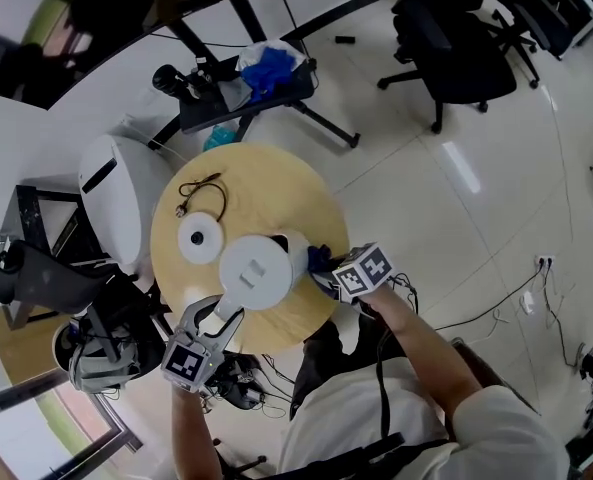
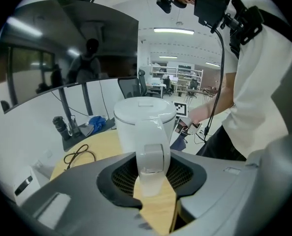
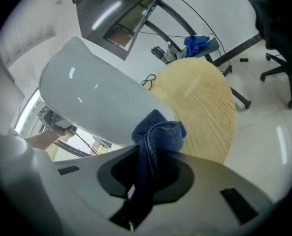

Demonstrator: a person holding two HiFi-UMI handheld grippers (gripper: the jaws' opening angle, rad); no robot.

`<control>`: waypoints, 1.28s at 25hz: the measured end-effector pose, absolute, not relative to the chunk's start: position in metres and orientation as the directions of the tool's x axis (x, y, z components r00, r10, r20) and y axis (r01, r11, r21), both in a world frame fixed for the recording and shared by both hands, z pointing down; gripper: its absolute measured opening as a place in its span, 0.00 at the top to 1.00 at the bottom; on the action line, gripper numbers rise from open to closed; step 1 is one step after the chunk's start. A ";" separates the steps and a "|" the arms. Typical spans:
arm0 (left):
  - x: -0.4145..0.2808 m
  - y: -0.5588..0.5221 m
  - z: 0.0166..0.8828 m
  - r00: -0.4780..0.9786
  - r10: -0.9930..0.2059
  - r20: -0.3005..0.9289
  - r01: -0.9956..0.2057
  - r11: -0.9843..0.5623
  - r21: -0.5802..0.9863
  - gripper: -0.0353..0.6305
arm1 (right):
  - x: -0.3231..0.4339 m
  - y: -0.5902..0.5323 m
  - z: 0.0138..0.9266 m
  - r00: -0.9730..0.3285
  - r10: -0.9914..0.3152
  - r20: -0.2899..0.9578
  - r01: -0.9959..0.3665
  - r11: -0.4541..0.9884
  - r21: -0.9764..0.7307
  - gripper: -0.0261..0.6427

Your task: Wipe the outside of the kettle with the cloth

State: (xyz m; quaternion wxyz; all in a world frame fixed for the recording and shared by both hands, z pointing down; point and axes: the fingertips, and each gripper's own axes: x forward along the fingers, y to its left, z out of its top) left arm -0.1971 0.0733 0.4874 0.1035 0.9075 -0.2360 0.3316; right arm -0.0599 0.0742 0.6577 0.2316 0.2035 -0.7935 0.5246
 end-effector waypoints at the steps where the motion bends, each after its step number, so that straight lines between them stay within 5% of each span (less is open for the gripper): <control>1: -0.198 0.072 0.488 0.665 -0.343 0.663 -0.485 -0.874 0.034 0.71 | -0.060 0.075 0.665 -0.803 -0.071 0.592 -0.574 0.359 -0.736 0.86; 9: -0.207 0.055 0.490 0.625 -0.357 0.694 -0.479 -0.878 -0.021 0.71 | -0.067 0.063 0.580 -0.885 -0.136 0.446 -0.447 0.516 -0.730 0.86; 18: -0.206 0.049 0.481 0.636 -0.416 0.651 -0.558 -0.830 0.015 0.70 | -0.065 0.037 0.455 -0.876 -0.180 0.448 -0.385 0.821 -0.422 0.86; 32: -0.203 0.056 0.484 0.664 -0.256 0.703 -0.373 -0.928 0.013 0.71 | -0.062 0.022 0.583 -0.858 0.038 0.512 -0.339 0.707 -0.620 0.86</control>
